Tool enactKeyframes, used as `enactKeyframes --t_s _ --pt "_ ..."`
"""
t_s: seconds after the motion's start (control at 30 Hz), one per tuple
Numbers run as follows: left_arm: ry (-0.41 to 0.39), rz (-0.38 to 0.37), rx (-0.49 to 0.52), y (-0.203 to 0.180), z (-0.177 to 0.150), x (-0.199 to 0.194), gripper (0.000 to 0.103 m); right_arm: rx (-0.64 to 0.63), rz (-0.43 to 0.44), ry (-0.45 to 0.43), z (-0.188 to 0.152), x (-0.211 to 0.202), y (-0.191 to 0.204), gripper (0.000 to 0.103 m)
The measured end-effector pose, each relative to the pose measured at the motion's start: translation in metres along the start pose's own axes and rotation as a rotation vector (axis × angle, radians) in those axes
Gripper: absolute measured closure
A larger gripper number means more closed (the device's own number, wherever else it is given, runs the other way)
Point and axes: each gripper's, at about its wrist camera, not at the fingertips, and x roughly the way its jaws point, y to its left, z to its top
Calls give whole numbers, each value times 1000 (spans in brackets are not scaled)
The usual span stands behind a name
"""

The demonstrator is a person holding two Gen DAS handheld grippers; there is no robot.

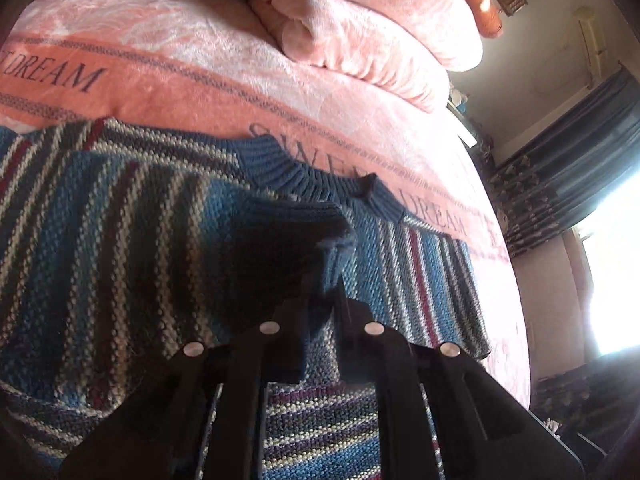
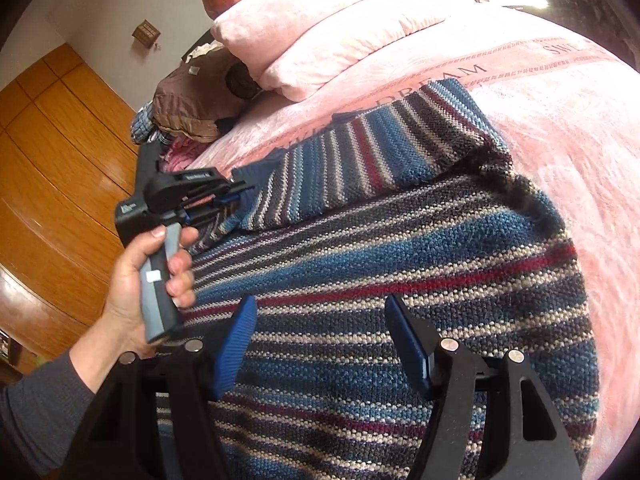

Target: Fold small clothes

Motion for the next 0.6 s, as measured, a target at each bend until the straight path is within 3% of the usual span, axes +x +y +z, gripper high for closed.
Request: enactKeyframes --t_s 0.03,0.07,0.1,0.13,0.17,0.23,0.27,0.37,0.43,0.6 --pt "7 0 -4 3 -3 1 88 15 27 18 8 4 -1 35" --pt "2 -11 -8 7 -4 -3 74 41 61 38 17 8 -2 34" --pt "-6 -9 -11 10 -6 -10 65 77 101 59 29 15 -3 32" --pt "-18 -2 -12 14 -8 -20 45 117 148 81 41 23 -4 32" --pt "-36 -10 -13 18 -12 -32 37 158 196 107 53 33 -5 32" --pt "-54 -33 -15 25 -22 -59 35 222 293 162 77 59 -4 33" --pt "-51 -39 -20 28 -31 -71 33 254 326 189 87 75 -3 37" --pt "-72 -66 -41 42 -65 -104 29 351 367 271 109 129 -5 55" --pt "-97 -60 -44 51 -89 -118 28 414 390 327 117 162 -7 55" --pt "-73 -91 -84 74 -121 -111 28 431 315 364 125 207 -2 55"
